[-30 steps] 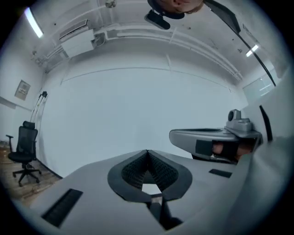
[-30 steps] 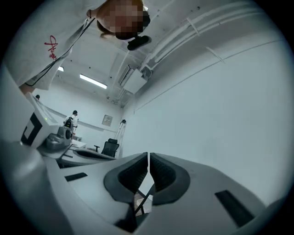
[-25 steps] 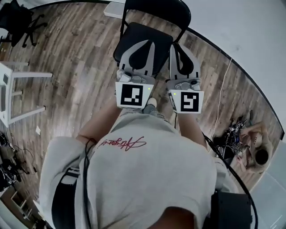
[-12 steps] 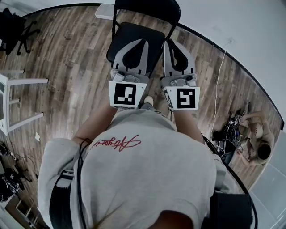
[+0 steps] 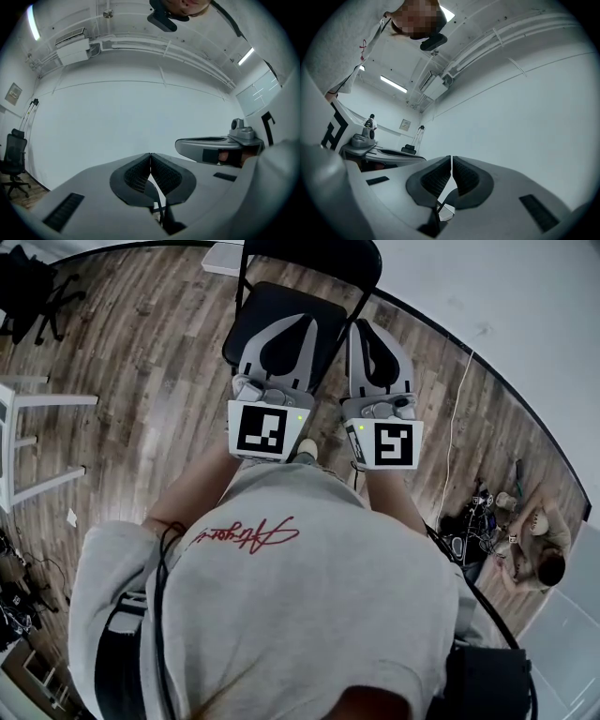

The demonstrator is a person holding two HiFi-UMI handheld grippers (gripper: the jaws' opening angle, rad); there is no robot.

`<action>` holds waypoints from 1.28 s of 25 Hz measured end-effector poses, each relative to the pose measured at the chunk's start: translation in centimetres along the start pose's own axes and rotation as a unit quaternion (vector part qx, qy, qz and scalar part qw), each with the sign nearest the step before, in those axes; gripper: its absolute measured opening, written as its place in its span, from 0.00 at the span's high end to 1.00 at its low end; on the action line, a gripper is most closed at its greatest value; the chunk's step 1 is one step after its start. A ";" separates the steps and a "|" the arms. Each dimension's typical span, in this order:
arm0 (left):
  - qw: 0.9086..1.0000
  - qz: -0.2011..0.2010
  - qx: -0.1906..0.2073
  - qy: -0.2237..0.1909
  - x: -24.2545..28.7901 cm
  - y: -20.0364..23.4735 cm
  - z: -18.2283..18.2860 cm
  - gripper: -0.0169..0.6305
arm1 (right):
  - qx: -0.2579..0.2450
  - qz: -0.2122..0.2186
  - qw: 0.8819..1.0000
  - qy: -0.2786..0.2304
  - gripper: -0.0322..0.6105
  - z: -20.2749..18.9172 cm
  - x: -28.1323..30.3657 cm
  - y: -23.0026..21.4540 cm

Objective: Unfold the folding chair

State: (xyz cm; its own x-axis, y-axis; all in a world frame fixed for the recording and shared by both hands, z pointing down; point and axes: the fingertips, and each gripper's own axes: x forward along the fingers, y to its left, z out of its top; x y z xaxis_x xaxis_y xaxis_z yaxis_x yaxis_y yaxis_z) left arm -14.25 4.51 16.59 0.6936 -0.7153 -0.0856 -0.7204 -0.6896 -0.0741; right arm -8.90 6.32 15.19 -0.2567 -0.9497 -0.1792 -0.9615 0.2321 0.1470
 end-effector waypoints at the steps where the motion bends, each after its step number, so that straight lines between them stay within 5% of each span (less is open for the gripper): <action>1: 1.000 -0.001 -0.002 0.001 0.1 0.0 0.0 0.95 | -0.001 0.002 1.000 -0.001 0.91 0.1 0.0 -0.1; 32: 1.000 0.002 0.005 0.008 -0.2 -0.4 -1.0 0.95 | -0.007 -0.008 1.000 0.021 0.92 -0.9 -0.3 -0.1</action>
State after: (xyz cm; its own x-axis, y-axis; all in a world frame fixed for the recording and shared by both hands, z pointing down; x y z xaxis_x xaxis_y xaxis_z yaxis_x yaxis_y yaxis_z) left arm -14.14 4.83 17.67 0.6906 -0.7198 -0.0707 -0.7231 -0.6857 -0.0832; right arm -8.61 6.40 16.08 -0.2366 -0.9612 -0.1416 -0.9639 0.2138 0.1588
